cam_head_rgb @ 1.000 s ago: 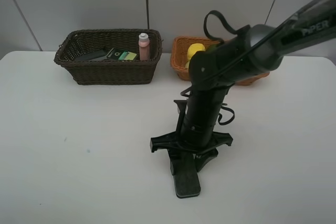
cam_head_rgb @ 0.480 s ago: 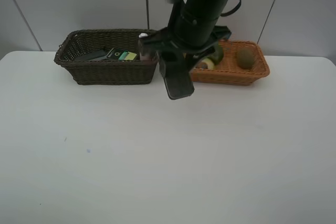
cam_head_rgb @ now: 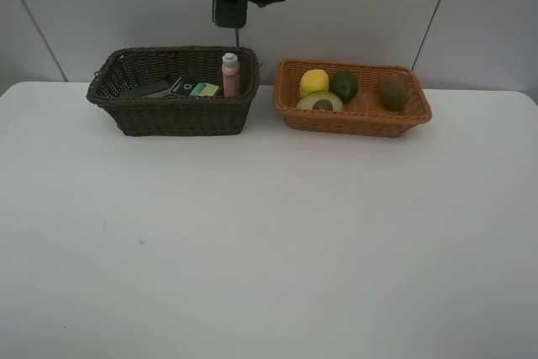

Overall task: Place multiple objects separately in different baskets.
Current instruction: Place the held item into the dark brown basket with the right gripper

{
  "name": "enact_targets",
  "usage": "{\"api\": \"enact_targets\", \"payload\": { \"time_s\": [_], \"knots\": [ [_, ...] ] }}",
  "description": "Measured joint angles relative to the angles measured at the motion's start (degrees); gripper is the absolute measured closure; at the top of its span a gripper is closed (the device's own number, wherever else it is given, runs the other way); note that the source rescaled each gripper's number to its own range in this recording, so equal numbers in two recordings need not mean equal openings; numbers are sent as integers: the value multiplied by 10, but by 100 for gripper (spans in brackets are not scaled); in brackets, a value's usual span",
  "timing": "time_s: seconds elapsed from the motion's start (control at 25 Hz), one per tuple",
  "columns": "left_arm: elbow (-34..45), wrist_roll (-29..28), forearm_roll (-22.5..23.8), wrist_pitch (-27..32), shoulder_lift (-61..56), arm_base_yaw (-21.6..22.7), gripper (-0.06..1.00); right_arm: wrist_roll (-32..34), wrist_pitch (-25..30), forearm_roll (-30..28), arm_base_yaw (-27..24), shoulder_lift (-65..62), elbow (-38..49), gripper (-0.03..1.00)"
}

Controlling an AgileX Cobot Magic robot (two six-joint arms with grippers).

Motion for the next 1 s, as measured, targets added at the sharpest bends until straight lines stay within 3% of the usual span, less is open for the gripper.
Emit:
{"api": "enact_targets", "payload": {
  "time_s": [0.12,0.2,0.28,0.56,0.64,0.72,0.76,0.88,1.0],
  "knots": [
    [0,0,0,0,0,0,-6,0,-142,1,-1,45,0,64],
    [0,0,0,0,0,0,-6,0,-211,1,-1,71,0,64],
    [0,0,0,0,0,0,-6,0,-243,1,-1,94,0,64],
    [0,0,0,0,0,0,-6,1,-209,1,-1,114,0,64],
    [0,0,0,0,0,0,-6,1,-204,2,-1,114,0,48],
    [0,0,0,0,0,0,-6,1,-195,3,-1,114,0,18],
    [0,0,0,0,0,0,-6,2,-190,3,-1,114,0,9],
    [0,0,0,0,0,0,-6,2,-171,4,-1,113,-1,-1],
    [0,0,0,0,0,0,-6,2,-140,4,-1,102,-1,-3]
  ]
}}
